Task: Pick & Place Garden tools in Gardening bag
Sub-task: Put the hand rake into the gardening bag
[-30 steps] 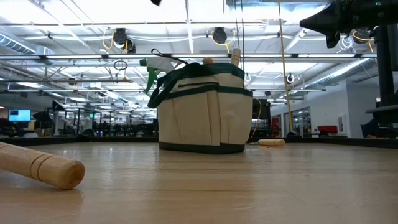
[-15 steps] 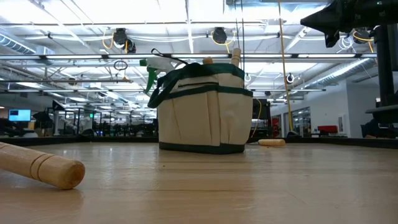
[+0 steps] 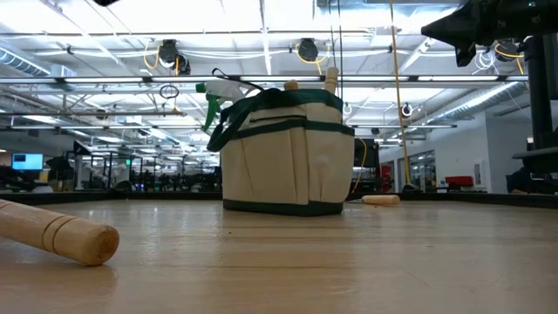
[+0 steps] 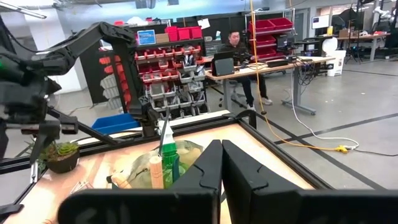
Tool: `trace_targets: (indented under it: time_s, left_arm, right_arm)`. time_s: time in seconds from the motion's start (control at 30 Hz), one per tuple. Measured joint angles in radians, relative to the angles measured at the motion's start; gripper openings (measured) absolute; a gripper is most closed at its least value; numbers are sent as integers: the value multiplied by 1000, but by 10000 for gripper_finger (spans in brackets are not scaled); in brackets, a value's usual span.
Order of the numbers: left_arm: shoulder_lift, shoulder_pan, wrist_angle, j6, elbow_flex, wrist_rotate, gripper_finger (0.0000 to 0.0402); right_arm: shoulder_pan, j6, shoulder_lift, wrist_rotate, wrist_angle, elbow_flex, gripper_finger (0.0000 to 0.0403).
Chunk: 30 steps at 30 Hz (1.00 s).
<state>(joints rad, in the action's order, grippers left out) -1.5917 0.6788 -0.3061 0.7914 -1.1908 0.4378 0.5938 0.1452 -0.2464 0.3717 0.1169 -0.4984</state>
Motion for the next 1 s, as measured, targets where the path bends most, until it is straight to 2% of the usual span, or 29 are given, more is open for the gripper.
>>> trace_targets:
  time_s: [0.17, 0.43, 0.77, 1.0]
  left_arm:
    - [-67, -6, -43, -83, 0, -125, 223]
    - [-158, -6, -156, -211, 0, -232, 223]
    - [-234, -14, -198, -295, 0, -266, 223]
    - [-298, -34, -192, -297, 0, -266, 223]
  right_arm:
    - [0, 0, 0, 0, 0, 0, 0]
    - [0, 0, 0, 0, 0, 0, 0]
    - [0, 0, 0, -2, 1, 0, 0]
    - [0, 0, 0, -2, 1, 0, 0]
